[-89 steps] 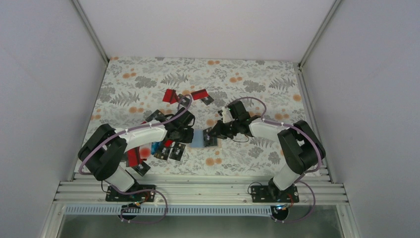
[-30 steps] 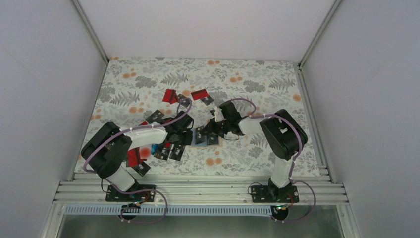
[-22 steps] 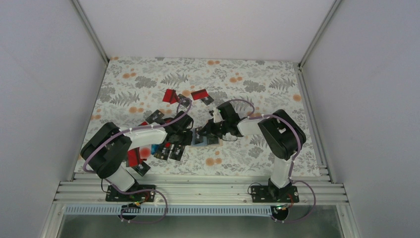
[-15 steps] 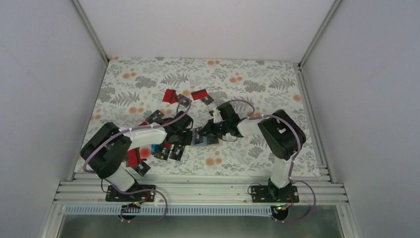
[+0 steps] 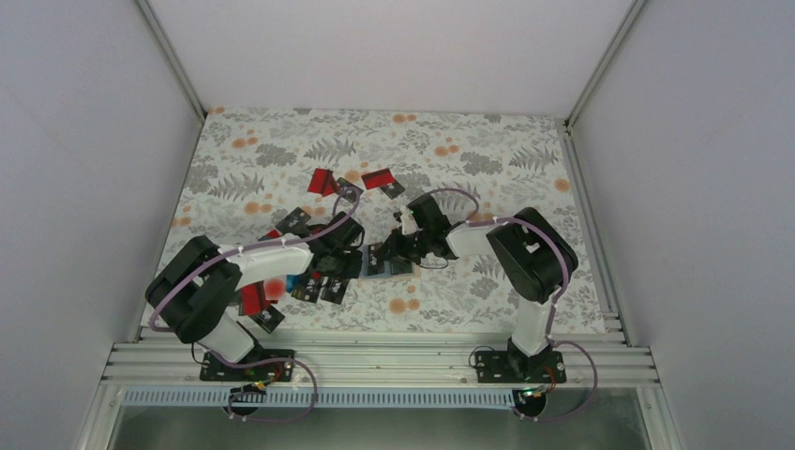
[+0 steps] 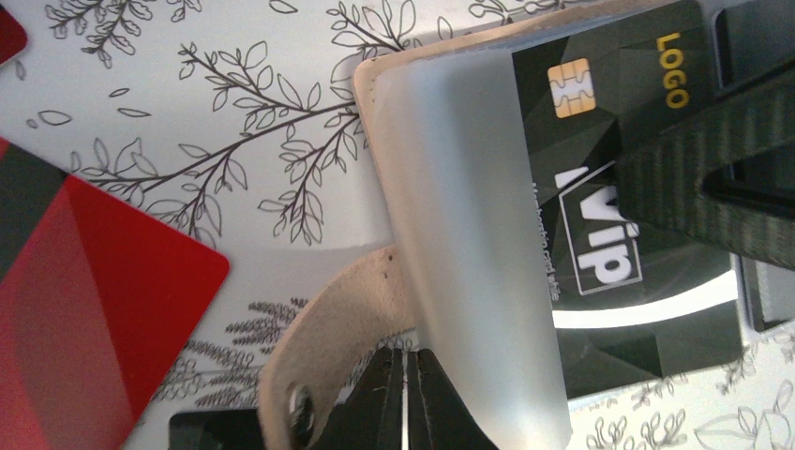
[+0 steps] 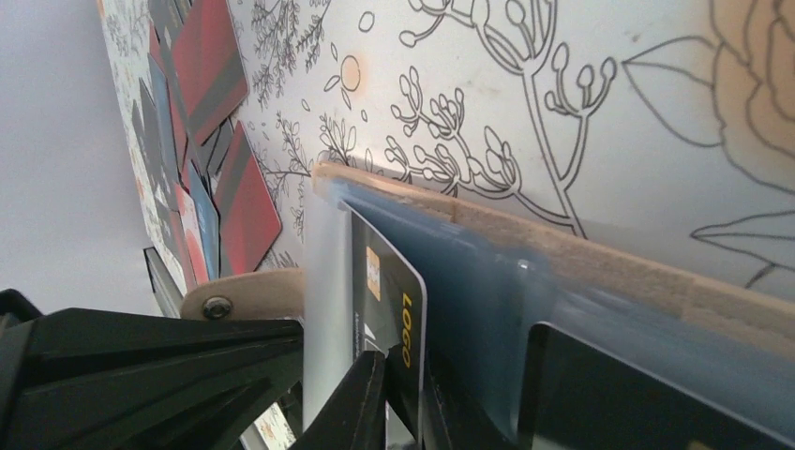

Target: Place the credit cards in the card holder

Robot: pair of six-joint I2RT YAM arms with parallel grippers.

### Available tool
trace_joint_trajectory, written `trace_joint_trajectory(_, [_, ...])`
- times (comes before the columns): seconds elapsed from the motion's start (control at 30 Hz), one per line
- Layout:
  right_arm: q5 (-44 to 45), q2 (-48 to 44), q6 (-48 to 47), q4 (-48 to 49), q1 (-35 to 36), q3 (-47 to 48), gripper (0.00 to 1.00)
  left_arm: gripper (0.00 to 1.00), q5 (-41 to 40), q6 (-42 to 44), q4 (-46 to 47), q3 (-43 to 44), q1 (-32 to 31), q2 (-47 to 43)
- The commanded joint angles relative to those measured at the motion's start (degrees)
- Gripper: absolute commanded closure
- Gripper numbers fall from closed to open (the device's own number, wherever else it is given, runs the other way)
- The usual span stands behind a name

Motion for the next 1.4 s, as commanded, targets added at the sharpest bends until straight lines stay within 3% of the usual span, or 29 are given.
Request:
trace_joint_trajectory(0.0, [3.16,0.18,-2.98,-7.75,0.94,1.13,0.87,0.92,-1.18,-0.21,-4.42,1.8,-0.19,-3.66])
trace_joint_trajectory(0.33, [3.26,-2.18,-5.08,-11.72,0.8,2.83,0.69,0.81,-3.43,-0.72,-8.09,3.31,-0.21,-6.01])
trace_joint_trajectory(0.53, [3.51,-3.85,-6.98,-15.12,0.84,4.13,0.49,0.76,-5.6,-1.02,-9.88,4.0,-0.19,-6.93])
trace_joint_trajectory(0.63, [3.28,-3.79,-7.8,-16.2,0.8,4.61,0.45,0.75,-6.57,-1.5,-10.81,4.31,-0.19,-7.08])
trace_joint_trajectory(0.97, [2.45,-3.89,-9.29,-19.46,1.08,6.58,0.33,0.47,-9.95,-1.62,-14.62,6.19,-0.19,-10.24])
trace_joint_trajectory(1.37, [3.16,-6.35,-10.49,-23.81,1.06,8.69,0.18,0.49,-7.1,-1.2,-8.64,4.88,-0.24,-6.69])
